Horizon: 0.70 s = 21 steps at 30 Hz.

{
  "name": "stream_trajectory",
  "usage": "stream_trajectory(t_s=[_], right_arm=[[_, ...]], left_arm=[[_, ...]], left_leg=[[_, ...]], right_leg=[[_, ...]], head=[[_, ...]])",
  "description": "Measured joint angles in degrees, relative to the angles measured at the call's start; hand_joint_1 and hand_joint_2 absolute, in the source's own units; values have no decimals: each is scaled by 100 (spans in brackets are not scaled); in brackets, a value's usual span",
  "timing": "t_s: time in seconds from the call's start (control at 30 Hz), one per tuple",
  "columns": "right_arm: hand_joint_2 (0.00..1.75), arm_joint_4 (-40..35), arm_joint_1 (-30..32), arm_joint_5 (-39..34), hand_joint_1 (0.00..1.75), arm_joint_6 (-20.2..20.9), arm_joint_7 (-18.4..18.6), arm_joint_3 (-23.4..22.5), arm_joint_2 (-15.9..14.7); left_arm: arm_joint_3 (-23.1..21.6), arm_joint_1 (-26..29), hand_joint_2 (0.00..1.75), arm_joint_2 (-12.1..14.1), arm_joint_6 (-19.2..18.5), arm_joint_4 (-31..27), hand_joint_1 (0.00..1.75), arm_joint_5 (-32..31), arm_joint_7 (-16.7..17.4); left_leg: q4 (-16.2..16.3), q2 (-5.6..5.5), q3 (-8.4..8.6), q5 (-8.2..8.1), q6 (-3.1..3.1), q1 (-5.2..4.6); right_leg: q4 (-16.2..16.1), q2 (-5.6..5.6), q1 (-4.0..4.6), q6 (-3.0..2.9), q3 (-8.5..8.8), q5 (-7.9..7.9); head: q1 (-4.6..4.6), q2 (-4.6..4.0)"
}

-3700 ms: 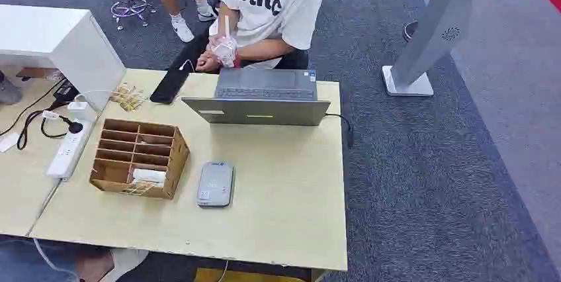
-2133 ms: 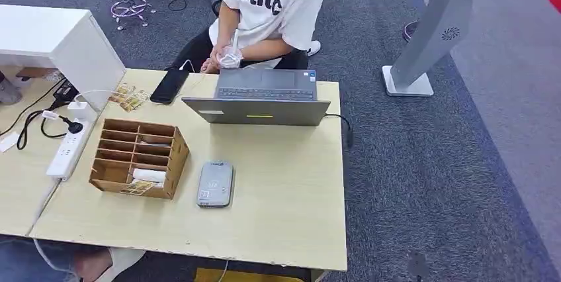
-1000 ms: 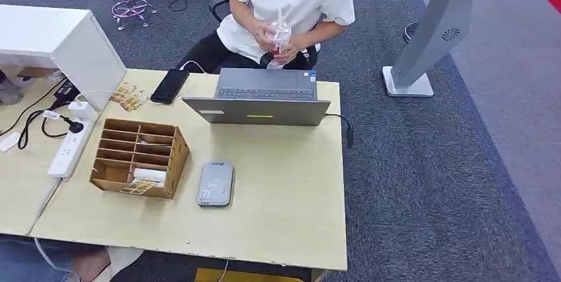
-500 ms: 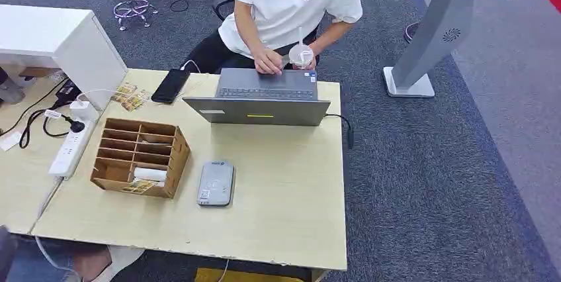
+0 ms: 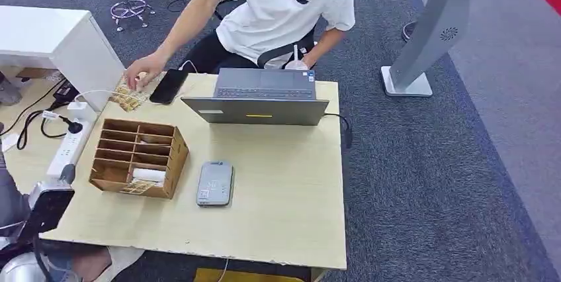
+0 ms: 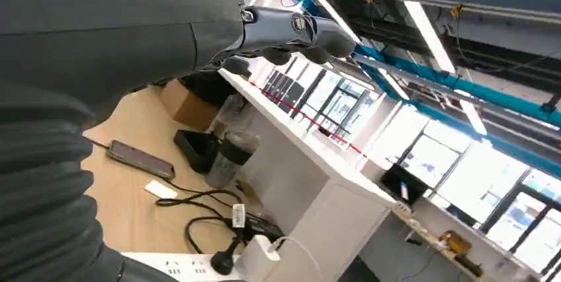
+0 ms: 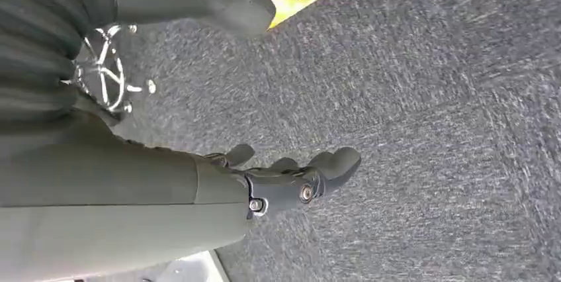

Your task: Pass the card to the sensor for recognition and then transmit it.

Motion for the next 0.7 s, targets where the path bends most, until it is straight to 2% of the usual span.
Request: stream_trajectory(t_s=[0.13, 0.37, 0.57, 0.7], right_arm=[[175, 9, 7, 122, 0, 0, 96, 59, 0], [175, 17, 17, 282, 0, 0, 199, 151, 0], [175, 17, 35, 439, 0, 44, 218, 245, 0], [175, 17, 38, 461, 0, 50, 229, 267, 0]], left_arm=[[-2, -165, 175, 20, 24, 369, 0, -317, 46], [-105, -269, 175, 20, 39, 655, 0, -741, 181], [-358, -496, 175, 39, 57, 906, 0, -1346, 411], [-512, -604, 175, 39, 55, 1000, 0, -1492, 459]], left_leg=[[0, 1, 0, 0, 0, 0], [0, 6, -1, 0, 0, 1], [0, 6, -3, 0, 0, 1], [0, 6, -3, 0, 0, 0]], right_leg=[[0, 1, 0, 0, -2, 0], [0, 7, 1, 0, -6, 0], [0, 8, 0, 0, -5, 1], [0, 8, 0, 1, -6, 1]], head=[[0, 0], [0, 0], [2, 0], [0, 0]])
